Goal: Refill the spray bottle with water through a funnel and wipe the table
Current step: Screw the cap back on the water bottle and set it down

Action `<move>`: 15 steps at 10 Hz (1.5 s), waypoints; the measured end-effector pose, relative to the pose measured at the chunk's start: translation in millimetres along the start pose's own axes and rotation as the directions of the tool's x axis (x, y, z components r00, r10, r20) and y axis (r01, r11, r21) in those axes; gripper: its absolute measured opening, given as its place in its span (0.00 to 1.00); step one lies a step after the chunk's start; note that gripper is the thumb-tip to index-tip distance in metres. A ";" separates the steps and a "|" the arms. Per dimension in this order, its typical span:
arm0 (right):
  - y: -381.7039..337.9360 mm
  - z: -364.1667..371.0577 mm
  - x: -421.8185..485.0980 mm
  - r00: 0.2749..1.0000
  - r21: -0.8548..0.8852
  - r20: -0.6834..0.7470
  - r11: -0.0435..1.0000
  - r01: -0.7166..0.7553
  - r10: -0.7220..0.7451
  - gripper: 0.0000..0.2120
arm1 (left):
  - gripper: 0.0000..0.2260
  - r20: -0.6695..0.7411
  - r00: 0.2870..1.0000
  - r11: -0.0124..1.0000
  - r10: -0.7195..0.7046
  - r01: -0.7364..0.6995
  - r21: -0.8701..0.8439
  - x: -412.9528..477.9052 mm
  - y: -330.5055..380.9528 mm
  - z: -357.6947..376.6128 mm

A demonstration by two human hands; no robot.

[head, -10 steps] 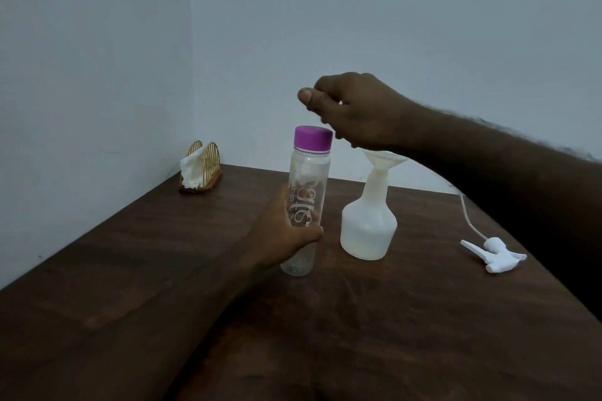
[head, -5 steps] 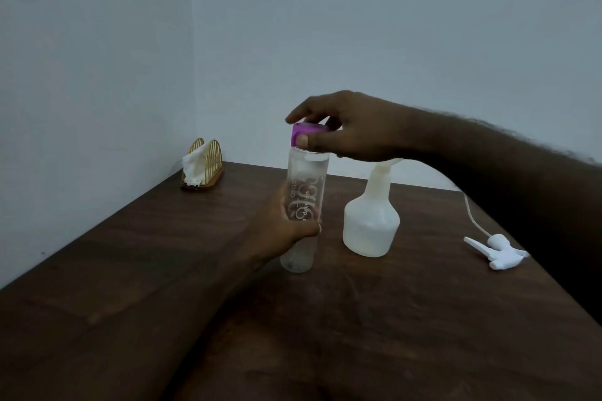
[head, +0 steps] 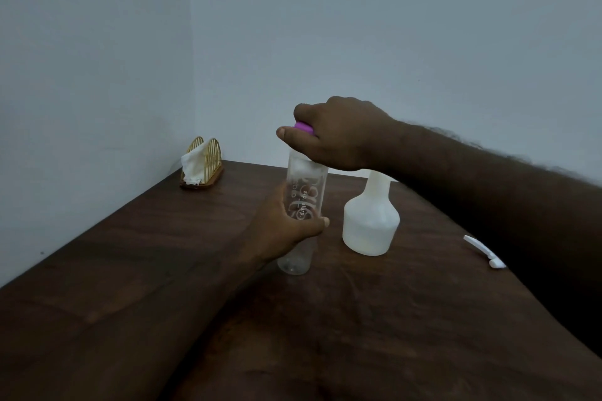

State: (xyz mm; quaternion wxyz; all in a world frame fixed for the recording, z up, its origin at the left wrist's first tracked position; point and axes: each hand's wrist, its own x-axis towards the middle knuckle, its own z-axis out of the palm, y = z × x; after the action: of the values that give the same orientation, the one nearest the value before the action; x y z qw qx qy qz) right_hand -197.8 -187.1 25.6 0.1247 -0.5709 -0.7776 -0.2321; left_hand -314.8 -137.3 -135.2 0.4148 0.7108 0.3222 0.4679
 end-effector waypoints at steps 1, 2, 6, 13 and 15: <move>-4.1 0.4 4.6 0.999 -0.058 0.003 0.997 -0.050 0.050 0.21 | 0.25 -0.057 0.998 0.999 0.015 -0.013 0.036 -1.2 -0.4 4.4; -6.1 -0.1 5.0 0.994 -0.084 0.013 0.991 -0.104 0.105 0.21 | 0.22 -0.098 0.993 0.996 0.066 -0.059 0.072 -1.3 -0.3 7.8; -18.9 19.9 -4.9 0.949 0.154 -0.188 0.962 -0.226 0.253 0.27 | 0.23 -0.265 0.950 0.967 0.167 -0.105 0.231 1.3 -1.5 7.0; -50.3 198.4 39.6 0.783 0.814 0.178 0.358 -0.457 0.596 0.25 | 0.13 -0.194 0.978 0.932 0.073 0.002 0.362 68.8 -60.1 -50.1; -28.5 244.6 98.3 0.803 0.787 0.222 0.385 -0.483 0.553 0.25 | 0.12 -0.043 0.999 0.793 -0.023 0.045 0.608 137.6 -92.7 -78.2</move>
State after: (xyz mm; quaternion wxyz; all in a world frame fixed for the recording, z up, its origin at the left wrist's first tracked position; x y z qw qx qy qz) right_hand -238.5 10.8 -146.1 0.4677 -0.6506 -0.5703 0.1808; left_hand -345.4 43.3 -146.1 0.1671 0.7925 0.4752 0.3437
